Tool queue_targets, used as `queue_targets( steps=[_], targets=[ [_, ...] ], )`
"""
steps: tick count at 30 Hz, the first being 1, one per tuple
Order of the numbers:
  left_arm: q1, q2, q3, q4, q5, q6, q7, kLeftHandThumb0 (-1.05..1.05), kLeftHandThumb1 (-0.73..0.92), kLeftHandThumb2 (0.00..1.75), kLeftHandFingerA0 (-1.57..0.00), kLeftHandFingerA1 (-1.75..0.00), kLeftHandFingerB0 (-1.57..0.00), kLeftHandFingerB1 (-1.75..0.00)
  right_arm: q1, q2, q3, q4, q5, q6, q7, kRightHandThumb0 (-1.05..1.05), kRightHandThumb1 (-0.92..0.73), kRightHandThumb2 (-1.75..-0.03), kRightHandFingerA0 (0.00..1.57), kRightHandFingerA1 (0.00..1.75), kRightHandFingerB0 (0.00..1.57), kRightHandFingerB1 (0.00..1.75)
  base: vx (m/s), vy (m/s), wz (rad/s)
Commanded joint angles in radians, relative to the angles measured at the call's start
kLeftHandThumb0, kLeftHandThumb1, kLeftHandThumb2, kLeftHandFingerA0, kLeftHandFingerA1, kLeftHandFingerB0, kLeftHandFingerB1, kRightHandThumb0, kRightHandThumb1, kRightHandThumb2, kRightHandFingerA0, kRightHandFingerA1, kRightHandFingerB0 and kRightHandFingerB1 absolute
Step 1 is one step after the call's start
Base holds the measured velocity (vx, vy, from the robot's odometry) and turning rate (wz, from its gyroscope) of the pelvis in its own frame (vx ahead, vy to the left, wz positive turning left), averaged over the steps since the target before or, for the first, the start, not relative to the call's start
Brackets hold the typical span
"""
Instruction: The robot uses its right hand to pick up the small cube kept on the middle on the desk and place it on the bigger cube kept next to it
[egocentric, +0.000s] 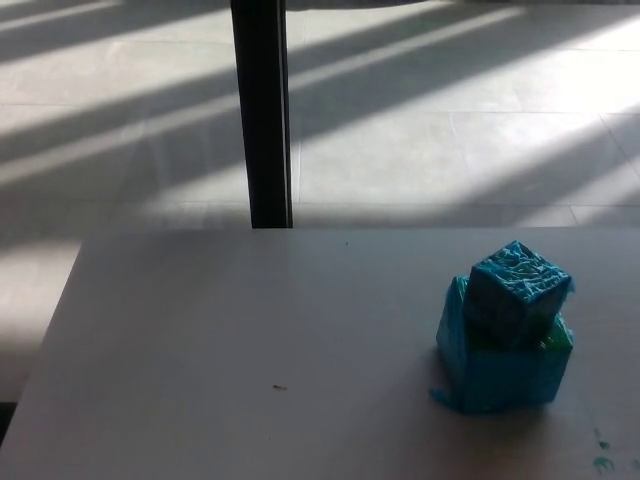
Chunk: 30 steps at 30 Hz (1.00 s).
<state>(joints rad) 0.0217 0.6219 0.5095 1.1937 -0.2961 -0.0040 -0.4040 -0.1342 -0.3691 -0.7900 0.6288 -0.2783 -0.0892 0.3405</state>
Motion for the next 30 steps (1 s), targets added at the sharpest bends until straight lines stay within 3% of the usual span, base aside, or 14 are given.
queue_targets(
  steps=[1, 2, 4, 6, 7, 11, 15, 16, 20, 22, 24, 25, 26, 30],
  targets=[
    [0.02, -0.003, 0.01, 0.005, -0.012, 0.0, -0.001, -0.77, 0.76, 0.64, -0.52, -0.62, -0.41, -0.47, 0.05, 0.165, -0.118, 0.085, 0.202, 0.08, -0.308, -0.4, -0.69, -0.6, 0.69, 0.96, 0.67, 0.55, 0.0, 0.0, 0.0],
    [0.02, -0.004, 0.016, 0.006, -0.016, 0.005, 0.007, -0.76, 0.58, 1.0, -0.51, -0.68, -0.38, -0.56, 0.056, 0.17, -0.108, 0.1, 0.2, 0.061, -0.298, -0.38, -0.69, -0.59, 0.68, 1.02, 0.66, 0.55, 0.0, 0.0, 0.0],
    [0.031, -0.002, 0.013, 0.004, -0.013, 0.006, 0.004, -0.79, 0.75, 0.63, -0.53, -0.63, -0.42, -0.46, 0.068, 0.173, -0.107, 0.105, 0.209, 0.057, -0.284, -0.38, -0.7, -0.6, 0.66, 1.0, 0.65, 0.55, 0.0, 0.0, 0.0],
    [0.037, -0.002, 0.005, -0.003, -0.005, -0.005, -0.002, -0.76, 0.6, 1.01, -0.49, -0.67, -0.34, -0.55, 0.068, 0.178, -0.11, 0.093, 0.222, 0.066, -0.288, -0.4, -0.71, -0.6, 0.66, 1.06, 0.63, 0.58, 0.0, 0.0, 0.0],
    [0.037, -0.003, 0.002, -0.006, -0.002, -0.004, 0.004, -0.78, 0.77, 0.63, -0.51, -0.59, -0.39, -0.44, 0.065, 0.177, -0.113, 0.093, 0.237, 0.077, -0.286, -0.41, -0.71, -0.6, 0.64, 1.06, 0.62, 0.59, 0.0, 0.0, 0.0],
    [0.028, -0.002, 0.006, 0.012, -0.003, -0.001, 0.016, -0.77, 0.76, 0.62, -0.54, -0.62, -0.42, -0.45, 0.069, 0.175, -0.097, 0.094, 0.259, 0.081, -0.304, -0.39, -0.72, -0.61, 0.65, 1.13, 0.62, 0.59, 0.0, 0.0, 0.0],
    [0.042, 0.0, -0.001, -0.008, -0.001, -0.003, 0.008, -0.76, 0.59, 1.01, -0.49, -0.66, -0.34, -0.55, 0.092, 0.163, -0.075, 0.102, 0.28, 0.077, -0.34, -0.39, -0.71, -0.6, 0.63, 1.05, 0.62, 0.59, 0.0, 0.0, 0.0],
    [0.047, 0.0, 0.003, -0.01, -0.004, -0.008, 0.002, -0.78, 0.77, 0.62, -0.51, -0.6, -0.4, -0.45, 0.094, 0.157, -0.071, 0.111, 0.289, 0.07, -0.355, -0.38, -0.72, -0.61, 0.63, 1.1, 0.62, 0.59, 0.0, 0.0, 0.0],
    [0.045, 0.002, 0.005, -0.003, -0.006, -0.001, 0.001, -0.77, 0.77, 0.63, -0.52, -0.59, -0.4, -0.44, 0.112, 0.138, -0.082, 0.105, 0.348, 0.072, -0.387, -0.39, -0.72, -0.62, 0.6, 1.26, 0.59, 0.67, 0.0, 0.0, 0.0],
    [0.052, -0.002, 0.002, -0.006, -0.002, 0.0, 0.007, -0.75, 0.6, 1.01, -0.48, -0.65, -0.34, -0.55, 0.133, 0.122, -0.087, 0.097, 0.366, 0.065, -0.409, -0.38, -0.74, -0.62, 0.55, 1.22, 0.56, 0.65, 0.0, 0.0, 0.0],
    [0.055, -0.002, 0.004, -0.013, -0.006, 0.007, 0.007, -0.78, 0.77, 0.63, -0.51, -0.59, -0.39, -0.43, 0.124, 0.094, -0.121, 0.128, 0.4, 0.03, -0.462, -0.34, -0.7, -0.6, 0.55, 1.12, 0.61, 0.62, 0.0, 0.0, 0.0],
    [0.061, -0.002, -0.003, -0.014, 0.0, -0.001, -0.003, -0.8, 0.62, 1.01, -0.46, -0.64, -0.33, -0.54, 0.134, 0.071, -0.139, 0.127, 0.409, 0.032, -0.491, -0.35, -0.71, -0.61, 0.55, 1.12, 0.61, 0.63, 0.0, 0.0, 0.0],
    [0.06, -0.005, 0.003, -0.018, -0.006, 0.004, 0.005, -0.78, 0.77, 0.63, -0.51, -0.59, -0.39, -0.44, 0.131, 0.043, -0.166, 0.147, 0.434, 0.017, -0.498, -0.34, -0.72, -0.61, 0.53, 1.13, 0.57, 0.65, 0.0, 0.0, 0.0],
    [0.055, -0.008, 0.008, 0.006, -0.009, 0.009, 0.009, -0.78, 0.77, 0.63, -0.53, -0.6, -0.42, -0.43, 0.123, -0.09, -0.276, 0.267, 0.532, 0.031, -0.49, -0.37, -0.67, -0.62, 0.6, 1.37, 0.59, 0.68, 0.0, 0.0, 0.0]
  ],
)
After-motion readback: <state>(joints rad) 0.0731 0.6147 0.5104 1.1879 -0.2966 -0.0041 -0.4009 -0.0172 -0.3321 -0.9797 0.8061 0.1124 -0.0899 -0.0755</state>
